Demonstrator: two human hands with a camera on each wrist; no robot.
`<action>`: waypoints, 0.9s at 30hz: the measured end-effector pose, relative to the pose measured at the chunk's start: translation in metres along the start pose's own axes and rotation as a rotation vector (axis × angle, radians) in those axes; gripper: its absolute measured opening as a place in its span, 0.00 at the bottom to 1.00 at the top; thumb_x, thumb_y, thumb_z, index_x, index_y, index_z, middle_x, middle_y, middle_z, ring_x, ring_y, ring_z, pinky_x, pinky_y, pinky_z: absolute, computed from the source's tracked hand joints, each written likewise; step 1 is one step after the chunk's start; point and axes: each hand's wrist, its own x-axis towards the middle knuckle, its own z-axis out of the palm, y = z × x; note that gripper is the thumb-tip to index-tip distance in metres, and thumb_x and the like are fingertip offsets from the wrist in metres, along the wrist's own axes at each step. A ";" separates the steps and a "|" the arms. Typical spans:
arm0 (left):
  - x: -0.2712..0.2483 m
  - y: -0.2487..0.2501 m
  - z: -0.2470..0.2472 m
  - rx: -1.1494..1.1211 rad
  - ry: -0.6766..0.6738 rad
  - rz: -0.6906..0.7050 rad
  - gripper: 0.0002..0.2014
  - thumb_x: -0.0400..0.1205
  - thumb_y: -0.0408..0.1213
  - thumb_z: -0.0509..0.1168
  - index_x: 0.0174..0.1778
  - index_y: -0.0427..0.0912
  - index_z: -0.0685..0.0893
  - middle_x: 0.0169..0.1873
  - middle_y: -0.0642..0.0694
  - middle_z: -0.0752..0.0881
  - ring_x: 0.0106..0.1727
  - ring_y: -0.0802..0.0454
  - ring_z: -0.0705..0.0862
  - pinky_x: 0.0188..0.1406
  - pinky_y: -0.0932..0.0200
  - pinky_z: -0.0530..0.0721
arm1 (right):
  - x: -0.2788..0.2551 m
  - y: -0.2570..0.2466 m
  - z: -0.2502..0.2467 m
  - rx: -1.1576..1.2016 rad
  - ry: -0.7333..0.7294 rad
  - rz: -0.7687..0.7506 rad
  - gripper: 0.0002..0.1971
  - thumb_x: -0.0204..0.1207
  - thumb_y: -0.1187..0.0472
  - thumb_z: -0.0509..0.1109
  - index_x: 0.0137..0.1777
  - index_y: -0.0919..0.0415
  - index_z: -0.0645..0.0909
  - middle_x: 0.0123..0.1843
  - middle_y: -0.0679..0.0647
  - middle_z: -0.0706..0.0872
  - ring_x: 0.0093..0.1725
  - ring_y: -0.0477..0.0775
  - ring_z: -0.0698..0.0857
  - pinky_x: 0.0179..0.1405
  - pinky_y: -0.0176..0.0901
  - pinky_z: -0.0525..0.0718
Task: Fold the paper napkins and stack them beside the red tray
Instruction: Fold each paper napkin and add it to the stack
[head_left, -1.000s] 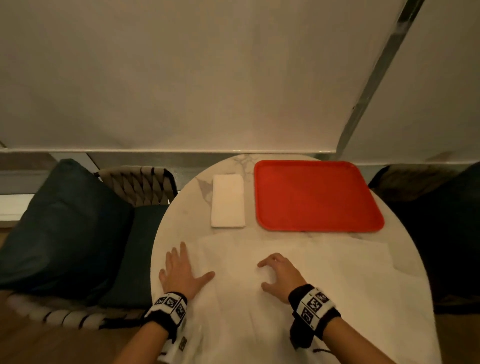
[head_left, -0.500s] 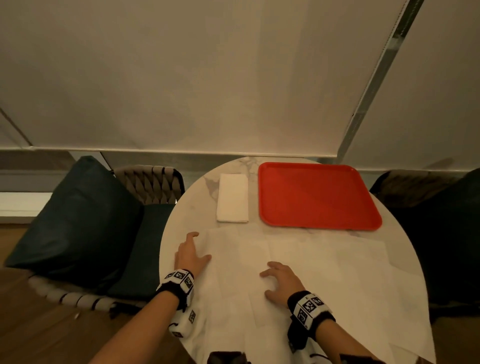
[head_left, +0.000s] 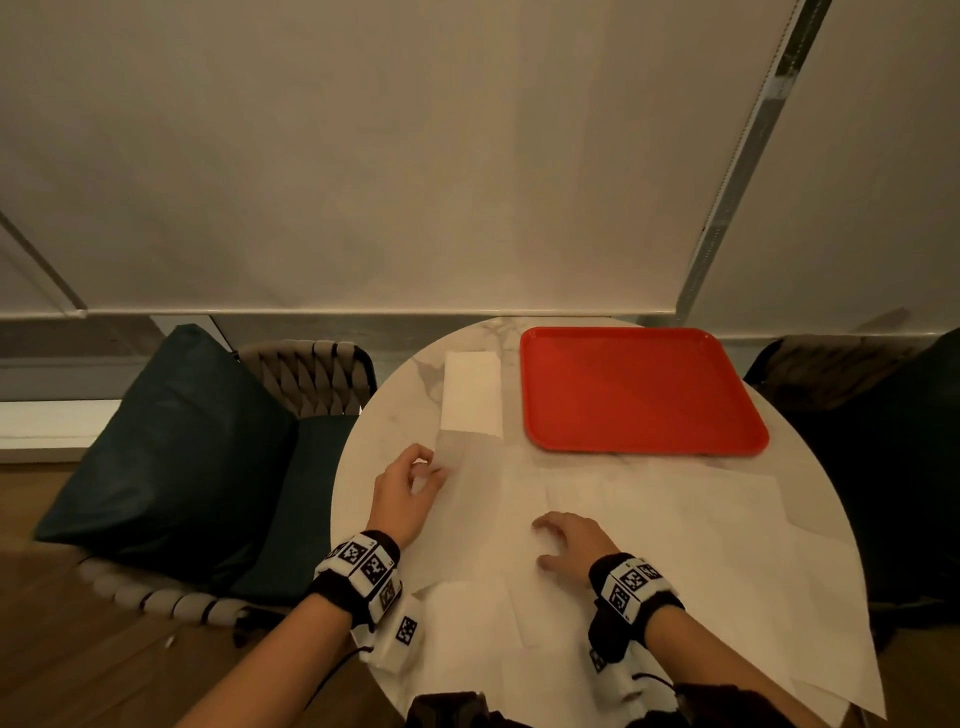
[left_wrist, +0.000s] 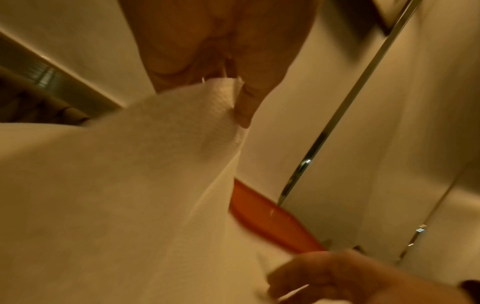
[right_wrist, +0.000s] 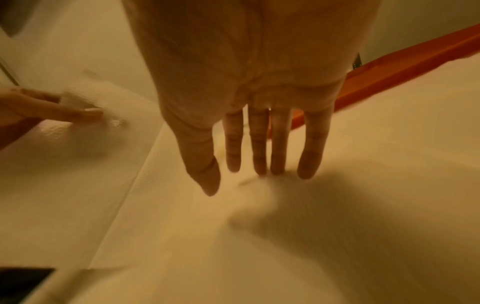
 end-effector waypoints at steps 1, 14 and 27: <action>0.001 0.008 -0.003 -0.028 -0.022 0.007 0.05 0.82 0.40 0.68 0.47 0.46 0.79 0.42 0.53 0.88 0.40 0.57 0.83 0.41 0.67 0.79 | 0.000 -0.003 -0.006 0.087 0.028 -0.003 0.31 0.70 0.52 0.78 0.73 0.49 0.72 0.71 0.51 0.77 0.69 0.52 0.77 0.67 0.41 0.75; 0.023 0.056 -0.028 -0.306 0.101 -0.147 0.18 0.81 0.52 0.66 0.48 0.37 0.85 0.45 0.38 0.88 0.49 0.37 0.87 0.54 0.33 0.85 | 0.000 -0.085 -0.077 0.931 0.290 -0.215 0.12 0.70 0.62 0.79 0.52 0.60 0.85 0.55 0.57 0.90 0.46 0.46 0.89 0.42 0.35 0.86; 0.017 0.094 0.006 -0.781 -0.070 -0.217 0.24 0.85 0.56 0.56 0.57 0.38 0.86 0.54 0.39 0.90 0.58 0.45 0.88 0.59 0.47 0.85 | 0.000 -0.130 -0.064 0.742 0.358 -0.456 0.22 0.65 0.60 0.82 0.59 0.52 0.83 0.54 0.49 0.85 0.42 0.46 0.82 0.40 0.34 0.82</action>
